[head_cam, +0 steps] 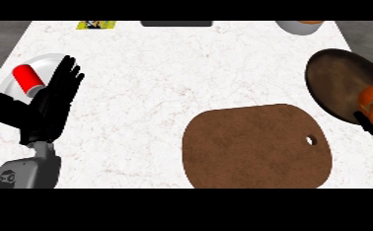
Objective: Pick the squash from the cutting board and place it in the pan
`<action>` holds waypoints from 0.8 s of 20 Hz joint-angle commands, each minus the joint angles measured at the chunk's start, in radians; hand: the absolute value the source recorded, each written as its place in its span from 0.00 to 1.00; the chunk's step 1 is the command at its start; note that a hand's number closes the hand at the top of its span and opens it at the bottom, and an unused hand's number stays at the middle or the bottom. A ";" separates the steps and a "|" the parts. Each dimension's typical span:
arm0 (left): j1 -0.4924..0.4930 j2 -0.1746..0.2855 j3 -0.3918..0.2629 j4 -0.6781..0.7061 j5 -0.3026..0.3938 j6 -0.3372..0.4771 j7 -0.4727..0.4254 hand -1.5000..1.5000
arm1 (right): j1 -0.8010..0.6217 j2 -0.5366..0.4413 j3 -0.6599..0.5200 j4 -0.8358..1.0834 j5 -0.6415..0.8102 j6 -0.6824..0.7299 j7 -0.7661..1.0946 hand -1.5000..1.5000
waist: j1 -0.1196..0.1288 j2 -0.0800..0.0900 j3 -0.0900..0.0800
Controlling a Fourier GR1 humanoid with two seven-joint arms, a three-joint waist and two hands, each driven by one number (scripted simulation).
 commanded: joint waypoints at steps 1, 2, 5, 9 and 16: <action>0.016 0.009 0.021 0.058 0.013 -0.038 -0.065 0.50 | -0.087 -0.035 -0.071 0.264 -0.002 -0.121 -0.105 1.00 | 0.007 0.003 0.000; 0.007 -0.012 -0.004 0.009 -0.009 0.000 -0.022 0.50 | -0.114 -0.083 -0.105 0.339 -0.013 -0.129 -0.150 1.00 | 0.008 0.002 0.001; 0.035 -0.009 -0.020 -0.076 0.000 -0.003 0.052 0.50 | -0.185 -0.116 -0.136 0.503 -0.029 -0.176 -0.197 1.00 | 0.015 0.001 0.001; -0.067 -0.015 0.002 0.090 -0.012 -0.007 -0.037 0.50 | -0.241 -0.155 -0.147 0.786 -0.019 -0.303 -0.370 1.00 | 0.010 0.006 0.001; -0.052 -0.004 0.011 0.053 -0.004 -0.013 -0.017 0.50 | -0.406 -0.176 -0.099 1.212 0.011 -0.416 -0.582 1.00 | 0.026 0.009 0.001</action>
